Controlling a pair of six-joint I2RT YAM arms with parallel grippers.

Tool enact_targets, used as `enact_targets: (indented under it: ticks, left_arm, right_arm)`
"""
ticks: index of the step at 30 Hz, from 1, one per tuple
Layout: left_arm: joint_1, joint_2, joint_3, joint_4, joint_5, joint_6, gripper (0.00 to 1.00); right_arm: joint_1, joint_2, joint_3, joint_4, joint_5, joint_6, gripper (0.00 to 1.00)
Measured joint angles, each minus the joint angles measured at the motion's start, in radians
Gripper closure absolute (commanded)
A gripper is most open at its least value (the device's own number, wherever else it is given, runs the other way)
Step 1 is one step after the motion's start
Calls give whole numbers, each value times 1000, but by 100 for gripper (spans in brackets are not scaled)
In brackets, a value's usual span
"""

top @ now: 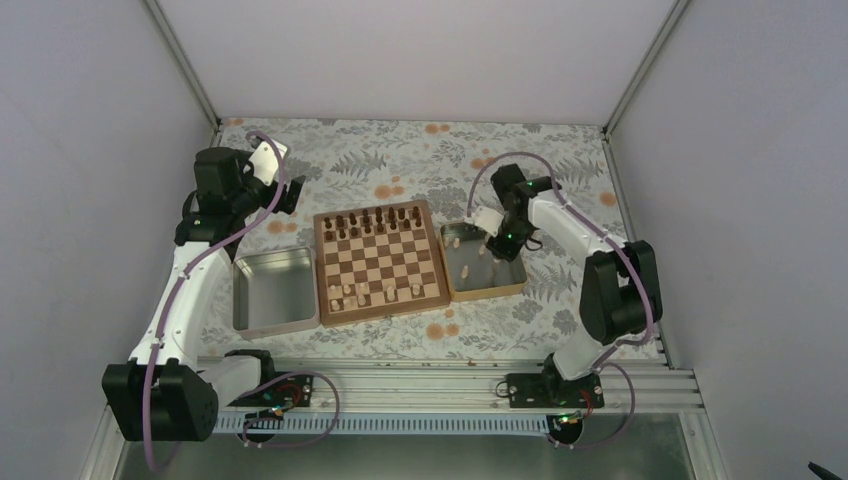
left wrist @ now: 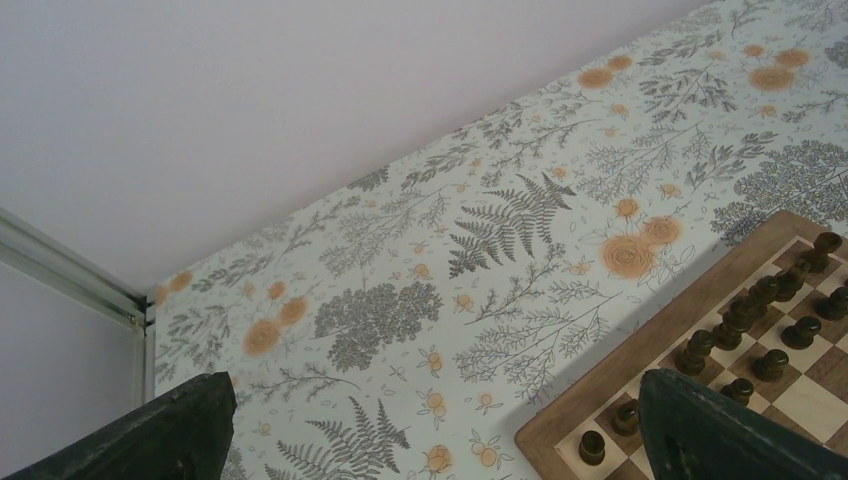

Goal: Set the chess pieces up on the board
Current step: Pick up the chess piece from the storage box, then place the chess piece on the chessboard.

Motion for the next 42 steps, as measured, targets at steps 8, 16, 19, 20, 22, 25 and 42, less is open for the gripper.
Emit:
enact_targets:
  ticks: [8,16,19,20,22,25,42]
  left_arm:
    - [0,0,0,0,0,0,0]
    - [0,0,0,0,0,0,0]
    - [0,0,0,0,0,0,0]
    - [0,0,0,0,0,0,0]
    - [0,0,0,0,0,0,0]
    - [0,0,0,0,0,0,0]
    - [6,0,0,0,0,0,0]
  right_arm:
    - [85,-27,286,-98,-9,6,96]
    - [351,72,498,-179,-77,29,96]
    - [441,146,546,-200,-115,36,96]
    - [467,170,563,-209,-129,36,96]
    - [513,211,593,-223,-153,36,96]
    - [576,259,628,-234,-174,36,96]
    - [731,406,664,-257,-196,36,96]
